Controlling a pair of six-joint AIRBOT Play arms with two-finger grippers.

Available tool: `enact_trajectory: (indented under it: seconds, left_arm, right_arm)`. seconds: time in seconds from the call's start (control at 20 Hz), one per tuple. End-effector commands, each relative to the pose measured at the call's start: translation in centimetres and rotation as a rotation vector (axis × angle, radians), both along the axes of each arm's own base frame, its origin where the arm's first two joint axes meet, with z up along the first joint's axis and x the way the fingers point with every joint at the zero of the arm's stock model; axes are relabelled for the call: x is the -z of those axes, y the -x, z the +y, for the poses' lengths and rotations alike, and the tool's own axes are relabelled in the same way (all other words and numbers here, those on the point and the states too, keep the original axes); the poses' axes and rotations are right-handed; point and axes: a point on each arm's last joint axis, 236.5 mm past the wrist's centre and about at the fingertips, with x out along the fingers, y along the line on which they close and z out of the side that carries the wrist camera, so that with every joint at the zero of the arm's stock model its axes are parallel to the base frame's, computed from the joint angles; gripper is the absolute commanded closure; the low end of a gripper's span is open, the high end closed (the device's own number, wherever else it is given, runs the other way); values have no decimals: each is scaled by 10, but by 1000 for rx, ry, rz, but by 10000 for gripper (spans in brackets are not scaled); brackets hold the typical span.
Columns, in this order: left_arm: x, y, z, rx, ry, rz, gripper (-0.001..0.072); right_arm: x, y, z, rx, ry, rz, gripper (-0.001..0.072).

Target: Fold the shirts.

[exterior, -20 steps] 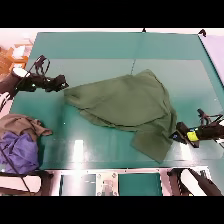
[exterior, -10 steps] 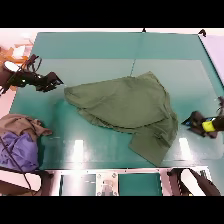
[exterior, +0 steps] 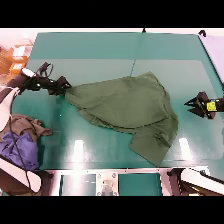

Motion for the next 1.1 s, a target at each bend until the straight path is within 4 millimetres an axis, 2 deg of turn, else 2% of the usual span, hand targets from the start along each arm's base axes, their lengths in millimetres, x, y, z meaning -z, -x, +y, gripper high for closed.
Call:
enact_trajectory:
  seconds: [0.0, 0.05, 0.2, 0.3, 0.4, 0.5, 0.55, 0.65, 0.8, 0.85, 0.9, 0.95, 1.05]
  left_arm:
    - [5, -14, -12, -6, 8, -40, 559]
    - [-3, -19, -12, 14, 5, -62, 683]
    - [-27, -23, -19, 82, 14, -84, 683]
    - [-36, -19, -25, 118, 32, -73, 683]
    - [-39, -10, -30, 152, 47, -47, 683]
    - [-38, -5, -32, 167, 55, -31, 683]
    - [-38, -4, -33, 170, 58, -27, 683]
    - [-38, -3, -33, 177, 60, -25, 683]
    - [-43, -2, -36, 198, 63, -38, 683]
    - [-47, -2, -37, 209, 67, -39, 683]
    - [-54, -2, -38, 224, 72, -44, 684]
    - [-65, -3, -41, 249, 78, -54, 684]
    - [-105, -9, -45, 312, 81, -107, 685]
  right_arm:
    - [14, -39, -6, -19, -85, -51, 308]
    - [18, -51, -11, -25, -98, -62, 307]
    - [33, -89, -21, -89, -86, -90, 307]
    - [46, -121, -20, -133, -78, -101, 307]
    - [58, -154, -11, -188, -66, -121, 307]
    - [65, -177, 2, -237, -55, -140, 307]
    - [69, -185, 11, -263, -55, -144, 306]
    - [76, -188, 29, -310, -71, -129, 300]
    - [87, -173, 62, -396, -131, -66, 301]
    - [88, -167, 73, -428, -150, -47, 326]
    - [87, -165, 81, -456, -158, -43, 461]
    - [80, -164, 89, -485, -172, -51, 675]
    - [46, -172, 100, -532, -200, -119, 694]
